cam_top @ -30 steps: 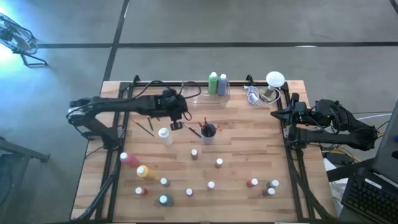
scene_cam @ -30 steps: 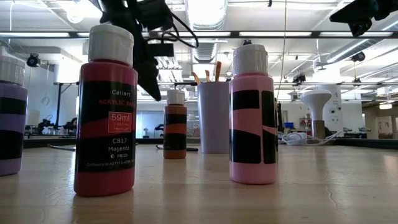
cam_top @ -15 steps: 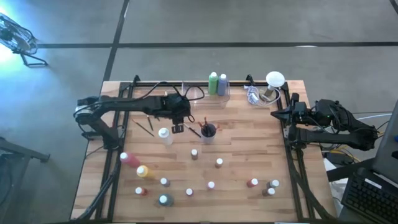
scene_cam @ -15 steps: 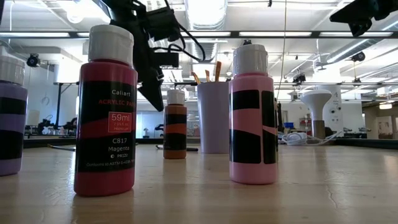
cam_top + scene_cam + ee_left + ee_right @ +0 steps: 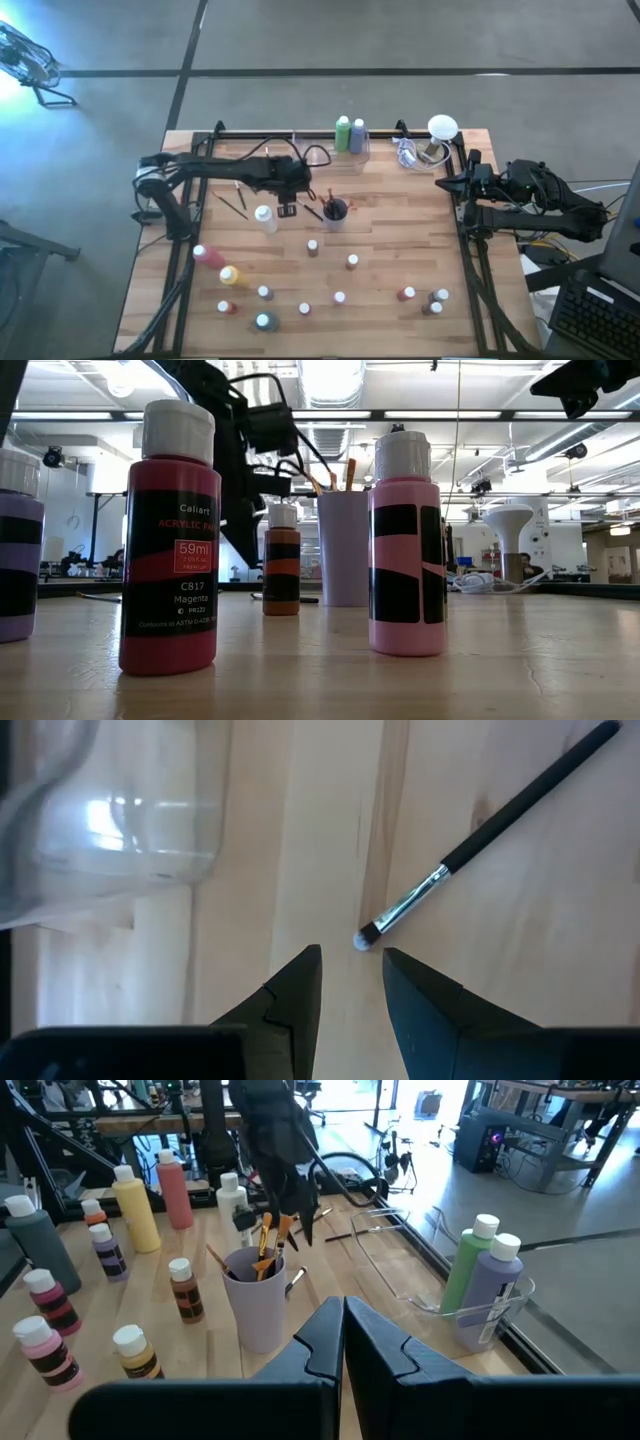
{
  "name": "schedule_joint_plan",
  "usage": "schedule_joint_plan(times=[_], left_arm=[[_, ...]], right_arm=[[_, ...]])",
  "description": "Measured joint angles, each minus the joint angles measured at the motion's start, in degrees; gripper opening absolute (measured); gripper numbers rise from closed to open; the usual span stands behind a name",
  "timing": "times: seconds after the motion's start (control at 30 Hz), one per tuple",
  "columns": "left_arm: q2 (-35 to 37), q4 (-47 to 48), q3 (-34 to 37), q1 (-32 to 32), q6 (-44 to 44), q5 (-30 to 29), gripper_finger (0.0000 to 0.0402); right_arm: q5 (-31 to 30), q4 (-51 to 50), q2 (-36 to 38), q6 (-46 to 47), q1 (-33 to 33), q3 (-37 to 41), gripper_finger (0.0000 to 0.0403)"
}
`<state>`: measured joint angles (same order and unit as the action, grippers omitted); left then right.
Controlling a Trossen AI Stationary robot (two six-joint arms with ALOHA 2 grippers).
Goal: Pick & Place Paint Supplies
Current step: Put the silver paint brush into the purple cup
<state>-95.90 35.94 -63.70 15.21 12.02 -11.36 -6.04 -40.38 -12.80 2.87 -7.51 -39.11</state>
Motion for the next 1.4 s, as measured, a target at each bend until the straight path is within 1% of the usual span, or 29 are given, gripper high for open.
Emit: schedule_joint_plan(times=[0.3, 0.6, 0.97, 1.3, 1.4], left_arm=[[-4.1, -1.1, -0.2, 0.1, 0.0, 1.3, 0.0115], [-6.9, -1.9, 0.0, 0.5, -0.4, 1.3, 0.0115], [-7.3, -3.8, 0.3, 1.7, -0.9, 0.8, 0.0114], [-7.2, -4.1, 1.3, 2.1, 0.2, 1.3, 0.0086], [-7.2, -3.9, 1.3, 2.0, 2.6, 0.9, 0.0083]], right_arm=[[0.0, 0.0, 0.0, 0.0, 0.0, 0.0, 0.0008], [0.0, 0.0, 0.0, 0.0, 0.0, 0.0, 0.0008], [0.0, 0.0, 0.0, 0.0, 0.0, 0.0, 0.0008], [0.0, 0.0, 0.0, 0.0, 0.0, 0.0, 0.0008], [0.0, 0.0, 0.0, 0.0, 0.0, 0.0, 0.0008]])
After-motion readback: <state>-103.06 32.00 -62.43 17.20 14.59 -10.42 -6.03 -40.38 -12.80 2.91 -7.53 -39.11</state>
